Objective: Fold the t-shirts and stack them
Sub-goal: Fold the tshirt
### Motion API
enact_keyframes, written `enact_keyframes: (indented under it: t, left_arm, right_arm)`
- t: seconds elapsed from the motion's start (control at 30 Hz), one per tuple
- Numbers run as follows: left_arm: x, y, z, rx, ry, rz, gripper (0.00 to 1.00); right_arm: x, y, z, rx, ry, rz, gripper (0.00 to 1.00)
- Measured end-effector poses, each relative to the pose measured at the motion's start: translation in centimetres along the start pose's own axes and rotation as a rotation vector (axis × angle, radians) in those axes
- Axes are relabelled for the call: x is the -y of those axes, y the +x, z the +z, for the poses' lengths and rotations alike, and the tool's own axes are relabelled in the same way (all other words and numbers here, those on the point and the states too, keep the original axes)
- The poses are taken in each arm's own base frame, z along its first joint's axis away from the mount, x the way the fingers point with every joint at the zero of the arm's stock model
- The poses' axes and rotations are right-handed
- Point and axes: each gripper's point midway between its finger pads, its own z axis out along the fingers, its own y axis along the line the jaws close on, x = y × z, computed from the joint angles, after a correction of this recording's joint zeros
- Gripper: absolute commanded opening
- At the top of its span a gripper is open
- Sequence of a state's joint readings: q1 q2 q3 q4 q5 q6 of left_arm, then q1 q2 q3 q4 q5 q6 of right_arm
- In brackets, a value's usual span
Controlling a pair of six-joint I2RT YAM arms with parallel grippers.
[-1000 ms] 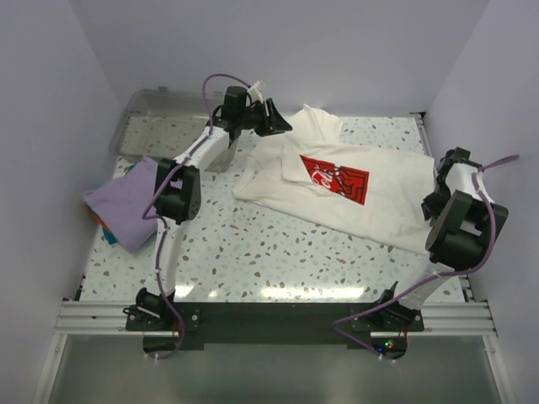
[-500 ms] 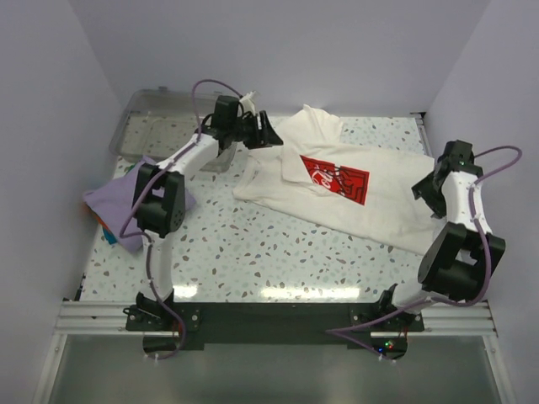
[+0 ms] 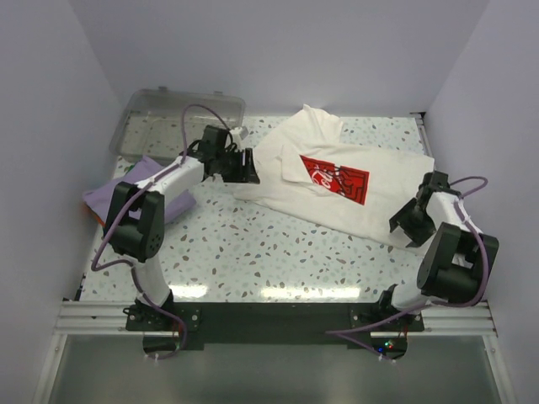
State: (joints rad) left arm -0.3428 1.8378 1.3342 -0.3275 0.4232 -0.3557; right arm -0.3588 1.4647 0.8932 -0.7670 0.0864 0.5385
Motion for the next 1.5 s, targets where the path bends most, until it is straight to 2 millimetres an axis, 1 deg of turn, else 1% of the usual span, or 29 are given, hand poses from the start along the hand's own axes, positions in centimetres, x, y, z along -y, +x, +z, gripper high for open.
enact_keyframes:
  t: [0.07,0.13,0.23,0.37,0.47,0.63,0.73,0.83,0.87,0.93,1.13,1.23,1.33,1.37,1.43,1.47,1.5]
  left_arm:
    - [-1.3,1.7,0.2,-0.039,-0.047,-0.009,0.61]
    - [-2.3,2.7,0.2,-0.061,-0.086,-0.006,0.61]
    - [-3.0,2.7,0.2,-0.060,-0.122,0.010,0.62]
    - [-3.7,2.6,0.4,-0.052,-0.149,0.030,0.63]
    - [-4.1,2.6,1.0,-0.057,-0.156,0.035,0.63]
    - [-5.3,3.2,2.7,-0.090,-0.169,0.038,0.62]
    - [-5.6,3.2,3.5,-0.099,-0.172,0.037,0.58]
    - [-5.6,2.5,3.9,-0.089,-0.169,0.043,0.52]
    - [-5.6,2.3,4.0,-0.085,-0.168,0.044,0.48]
    - [-5.6,2.0,4.1,-0.081,-0.166,0.046,0.44]
    - [-6.0,2.4,4.8,-0.097,-0.168,0.046,0.41]
    - [-5.9,2.7,4.8,-0.107,-0.168,0.056,0.38]
    - [-5.9,2.8,4.8,-0.113,-0.168,0.061,0.30]
    - [-5.9,2.9,4.8,-0.114,-0.167,0.061,0.24]
    - [-5.8,2.9,4.8,-0.115,-0.165,0.063,0.18]
    - [-5.8,2.9,4.8,-0.115,-0.165,0.062,0.12]
    - [-5.8,2.9,4.8,-0.116,-0.163,0.063,0.10]
  right_arm:
    - [0.2,0.6,0.9,-0.032,0.017,-0.005,0.63]
    - [0.4,1.0,1.8,-0.062,0.035,-0.011,0.62]
    - [0.4,1.3,2.8,-0.093,0.048,-0.019,0.61]
    - [0.3,1.1,2.8,-0.099,0.048,-0.031,0.61]
    - [0.3,1.0,2.8,-0.104,0.049,-0.043,0.61]
    - [0.3,1.0,2.9,-0.108,0.048,-0.053,0.61]
    - [0.2,1.1,2.9,-0.109,0.047,-0.052,0.61]
    - [0.2,1.1,2.9,-0.110,0.045,-0.053,0.61]
    - [0.2,1.1,2.9,-0.110,0.045,-0.053,0.61]
    - [0.2,1.1,2.9,-0.109,0.045,-0.053,0.61]
    - [0.2,1.1,2.9,-0.109,0.045,-0.054,0.61]
    - [0.2,1.1,2.9,-0.110,0.046,-0.053,0.61]
    - [0.2,1.1,2.9,-0.111,0.046,-0.054,0.61]
    - [0.2,1.1,2.9,-0.112,0.046,-0.053,0.61]
    - [0.2,1.1,2.9,-0.113,0.047,-0.055,0.61]
    - [0.2,1.0,2.9,-0.113,0.047,-0.055,0.61]
    - [0.2,1.0,2.9,-0.113,0.048,-0.056,0.61]
